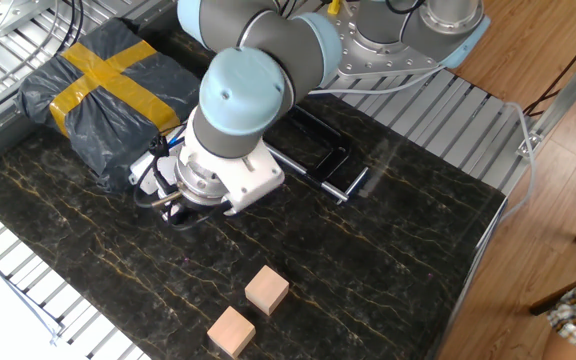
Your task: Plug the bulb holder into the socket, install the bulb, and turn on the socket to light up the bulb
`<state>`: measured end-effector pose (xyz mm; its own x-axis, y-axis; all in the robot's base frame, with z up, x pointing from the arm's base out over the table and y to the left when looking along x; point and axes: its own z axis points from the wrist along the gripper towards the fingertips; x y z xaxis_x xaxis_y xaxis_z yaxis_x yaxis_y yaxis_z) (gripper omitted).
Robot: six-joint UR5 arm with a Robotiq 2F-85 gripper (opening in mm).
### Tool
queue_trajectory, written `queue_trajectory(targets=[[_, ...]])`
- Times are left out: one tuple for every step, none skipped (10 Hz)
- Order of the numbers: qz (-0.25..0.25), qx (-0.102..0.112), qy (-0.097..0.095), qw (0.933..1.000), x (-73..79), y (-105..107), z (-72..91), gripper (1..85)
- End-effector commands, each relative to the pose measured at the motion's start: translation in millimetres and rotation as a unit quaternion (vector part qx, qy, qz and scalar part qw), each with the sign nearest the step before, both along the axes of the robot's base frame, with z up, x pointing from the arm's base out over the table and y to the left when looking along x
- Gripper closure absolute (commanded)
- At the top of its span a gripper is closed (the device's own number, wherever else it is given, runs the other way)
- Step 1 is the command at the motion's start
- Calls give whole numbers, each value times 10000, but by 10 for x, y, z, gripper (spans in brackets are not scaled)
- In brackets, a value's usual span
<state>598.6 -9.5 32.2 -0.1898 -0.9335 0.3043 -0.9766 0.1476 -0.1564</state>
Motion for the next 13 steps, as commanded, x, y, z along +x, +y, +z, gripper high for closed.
queue_trajectory(targets=[[37, -316, 175, 9993, -84, -199, 4, 843], [32, -385, 206, 9990, -101, -231, 31, 843], [18, -416, 259, 9988, -129, -245, 44, 843], [-28, -422, 398, 9983, -202, -252, 46, 843], [-61, -483, 534, 9974, -265, -280, 63, 843], [-53, -552, 546, 9970, -266, -317, 74, 843], [-20, -600, 561, 9966, -265, -341, 84, 843], [-10, -616, 574, 9964, -268, -349, 89, 843], [24, -703, 540, 9961, -243, -389, 109, 843], [31, -703, 543, 9960, -236, -395, 115, 843], [47, -735, 543, 9958, -228, -414, 119, 843], [63, -766, 559, 9955, -234, -433, 117, 843], [72, -874, 583, 9944, -251, -476, 140, 843]])
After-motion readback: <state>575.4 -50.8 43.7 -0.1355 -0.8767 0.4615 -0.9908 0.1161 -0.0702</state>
